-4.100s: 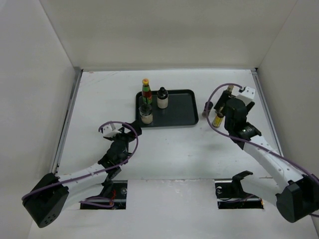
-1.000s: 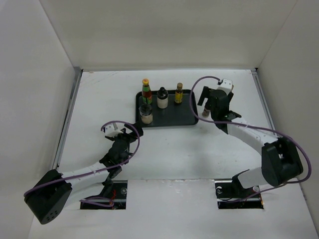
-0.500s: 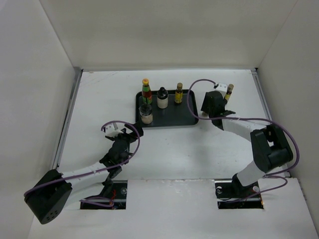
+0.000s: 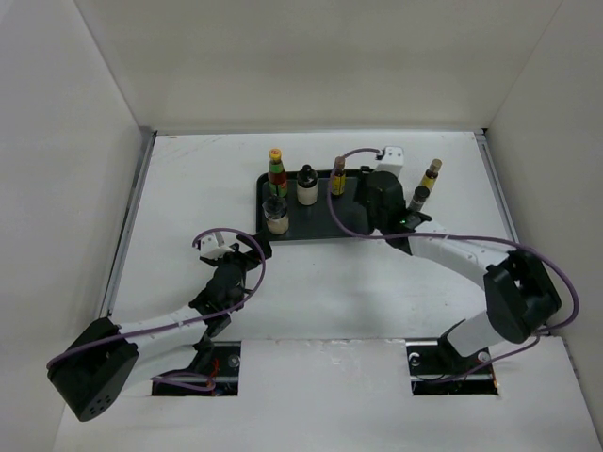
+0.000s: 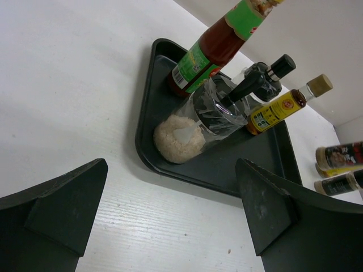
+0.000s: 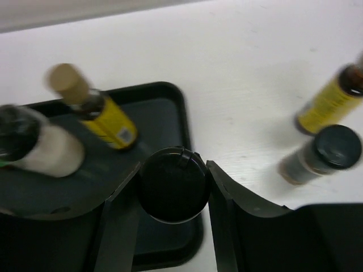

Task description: Organize the condiment bottles

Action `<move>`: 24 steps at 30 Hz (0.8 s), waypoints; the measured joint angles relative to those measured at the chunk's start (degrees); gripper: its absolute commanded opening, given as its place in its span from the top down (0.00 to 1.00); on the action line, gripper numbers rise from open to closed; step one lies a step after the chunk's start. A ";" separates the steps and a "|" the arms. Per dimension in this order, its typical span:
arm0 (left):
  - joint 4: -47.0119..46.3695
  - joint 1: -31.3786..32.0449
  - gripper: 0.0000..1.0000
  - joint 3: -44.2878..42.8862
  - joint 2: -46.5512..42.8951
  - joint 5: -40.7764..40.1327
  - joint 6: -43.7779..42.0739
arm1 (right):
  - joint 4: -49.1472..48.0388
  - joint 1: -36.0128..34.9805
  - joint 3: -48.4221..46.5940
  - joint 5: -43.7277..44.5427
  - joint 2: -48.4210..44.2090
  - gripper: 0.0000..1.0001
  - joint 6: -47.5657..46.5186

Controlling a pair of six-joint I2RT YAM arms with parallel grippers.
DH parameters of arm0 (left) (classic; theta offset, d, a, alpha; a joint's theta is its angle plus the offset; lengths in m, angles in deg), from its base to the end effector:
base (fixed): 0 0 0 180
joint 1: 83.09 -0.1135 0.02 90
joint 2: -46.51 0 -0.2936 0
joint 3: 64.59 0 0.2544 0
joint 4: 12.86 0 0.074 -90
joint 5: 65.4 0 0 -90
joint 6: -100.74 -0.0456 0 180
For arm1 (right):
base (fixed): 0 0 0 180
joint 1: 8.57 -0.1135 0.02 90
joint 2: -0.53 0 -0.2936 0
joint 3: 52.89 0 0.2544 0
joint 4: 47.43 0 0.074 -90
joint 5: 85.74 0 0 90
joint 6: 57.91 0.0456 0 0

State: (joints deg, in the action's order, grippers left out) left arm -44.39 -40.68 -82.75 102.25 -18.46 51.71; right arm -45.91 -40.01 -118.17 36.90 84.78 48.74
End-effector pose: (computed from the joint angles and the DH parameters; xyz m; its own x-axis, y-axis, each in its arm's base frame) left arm 0.1414 -0.0870 0.1897 -0.0532 -0.6003 -0.7980 -0.0575 0.7997 -0.5977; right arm 0.2999 0.1545 0.2836 -0.2885 0.1064 -0.9516 0.0777 0.9931 0.0875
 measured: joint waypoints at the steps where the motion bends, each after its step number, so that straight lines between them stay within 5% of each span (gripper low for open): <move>1: -0.07 0.00 0.00 0.00 0.00 0.04 0.00 | -0.09 -1.79 -1.42 -0.09 0.81 0.54 0.02; 9: -0.11 -0.02 0.00 0.00 -0.15 0.04 0.00 | -1.62 -12.76 -15.30 -2.58 14.53 0.53 0.35; 18: -0.33 -0.02 0.00 0.00 -1.14 0.00 0.00 | -0.11 -16.00 -19.50 -4.00 24.61 0.52 1.60; 24: -0.50 -0.04 0.00 0.00 -1.11 0.00 0.00 | 1.14 -16.13 -19.47 -4.11 26.08 0.38 3.08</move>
State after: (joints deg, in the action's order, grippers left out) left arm -44.89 -40.72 -82.75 101.14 -18.46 51.71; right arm -44.77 -56.14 -137.64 32.79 110.85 51.82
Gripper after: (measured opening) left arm 0.997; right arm 0.547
